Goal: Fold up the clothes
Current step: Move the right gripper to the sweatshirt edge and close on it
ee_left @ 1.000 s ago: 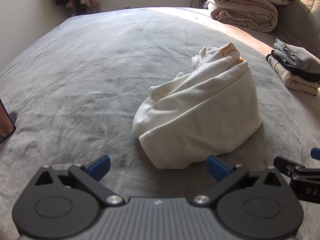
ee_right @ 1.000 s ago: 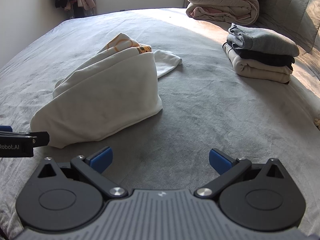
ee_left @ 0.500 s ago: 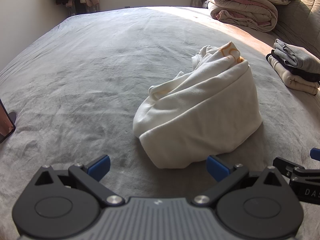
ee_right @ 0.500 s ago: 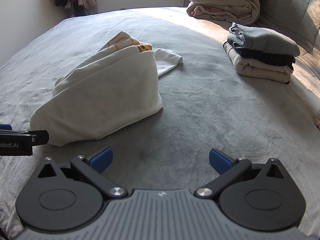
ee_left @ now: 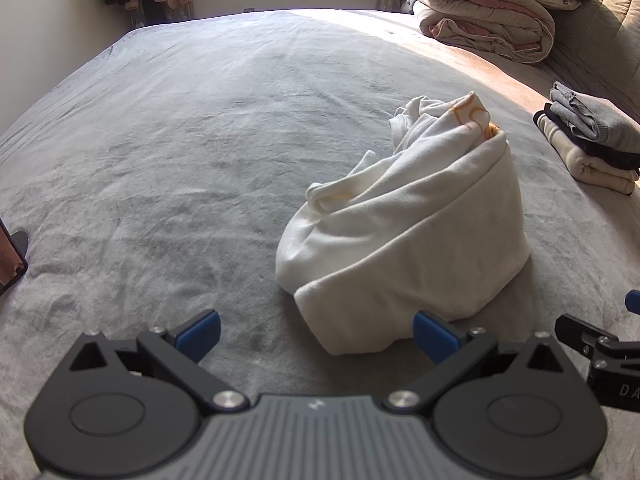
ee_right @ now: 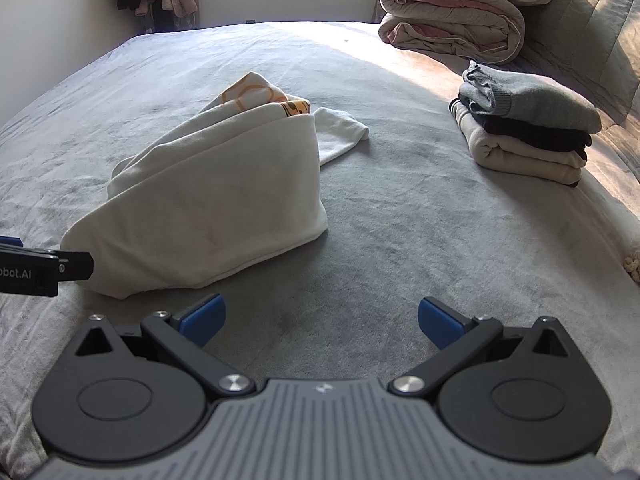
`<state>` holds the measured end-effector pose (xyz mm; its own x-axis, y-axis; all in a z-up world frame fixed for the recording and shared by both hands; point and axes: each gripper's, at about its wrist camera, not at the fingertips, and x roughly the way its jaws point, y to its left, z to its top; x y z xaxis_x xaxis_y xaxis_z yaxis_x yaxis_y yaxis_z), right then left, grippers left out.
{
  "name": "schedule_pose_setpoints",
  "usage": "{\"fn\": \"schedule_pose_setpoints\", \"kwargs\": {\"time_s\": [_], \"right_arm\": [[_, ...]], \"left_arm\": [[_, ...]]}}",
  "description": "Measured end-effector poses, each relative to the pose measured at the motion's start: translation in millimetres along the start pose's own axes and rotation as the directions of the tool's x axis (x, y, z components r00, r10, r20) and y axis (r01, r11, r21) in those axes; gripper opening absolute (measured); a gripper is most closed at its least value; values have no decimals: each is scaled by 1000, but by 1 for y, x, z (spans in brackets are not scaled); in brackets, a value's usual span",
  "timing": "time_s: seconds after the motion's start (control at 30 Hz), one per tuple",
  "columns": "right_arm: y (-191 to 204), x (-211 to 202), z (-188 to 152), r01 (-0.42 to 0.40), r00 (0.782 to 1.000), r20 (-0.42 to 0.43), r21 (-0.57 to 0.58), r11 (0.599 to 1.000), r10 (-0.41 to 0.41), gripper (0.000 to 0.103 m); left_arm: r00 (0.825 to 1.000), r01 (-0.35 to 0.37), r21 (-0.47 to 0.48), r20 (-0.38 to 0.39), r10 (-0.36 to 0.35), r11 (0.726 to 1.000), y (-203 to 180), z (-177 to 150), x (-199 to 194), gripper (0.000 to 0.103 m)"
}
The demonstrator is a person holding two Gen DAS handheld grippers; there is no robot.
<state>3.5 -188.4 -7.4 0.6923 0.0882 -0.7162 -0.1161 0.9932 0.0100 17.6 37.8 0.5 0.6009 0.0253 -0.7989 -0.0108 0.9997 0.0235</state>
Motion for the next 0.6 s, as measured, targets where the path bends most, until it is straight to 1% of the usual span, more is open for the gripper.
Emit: {"fn": "schedule_pose_setpoints", "kwargs": {"time_s": [0.07,0.13,0.23,0.33,0.4,0.43,0.5,0.53,0.6], "right_arm": [[2,-1,8,-17,1000,8,-7,1000,17,103],[5,-2,16,-39,999,13,-12,999,39,103],[6,1,28,-79,997,16,-17,997,79,103],[8,10,42,-142,990,-2,-42,989,143,103],[9,16,49,-154,988,14,-35,987,155,103],[10,19,52,-160,987,24,-30,987,161,103],[10,28,53,-215,976,25,3,977,214,103],[10,32,54,-244,970,25,22,970,243,103],[7,41,50,-318,948,46,91,944,315,103]], "left_arm": [[1000,3,-13,-29,-4,1000,5,6,4,103],[999,21,-30,-45,-22,999,9,12,6,103],[999,41,-15,-30,-42,999,13,19,3,103],[1000,25,29,-10,-24,999,15,26,6,103],[1000,12,43,10,-12,999,18,27,13,103],[1000,17,46,21,-18,999,20,26,17,103],[997,55,57,48,-58,997,23,20,26,103],[996,75,64,48,-78,995,23,17,31,103],[994,105,77,15,-107,991,21,13,42,103]]}}
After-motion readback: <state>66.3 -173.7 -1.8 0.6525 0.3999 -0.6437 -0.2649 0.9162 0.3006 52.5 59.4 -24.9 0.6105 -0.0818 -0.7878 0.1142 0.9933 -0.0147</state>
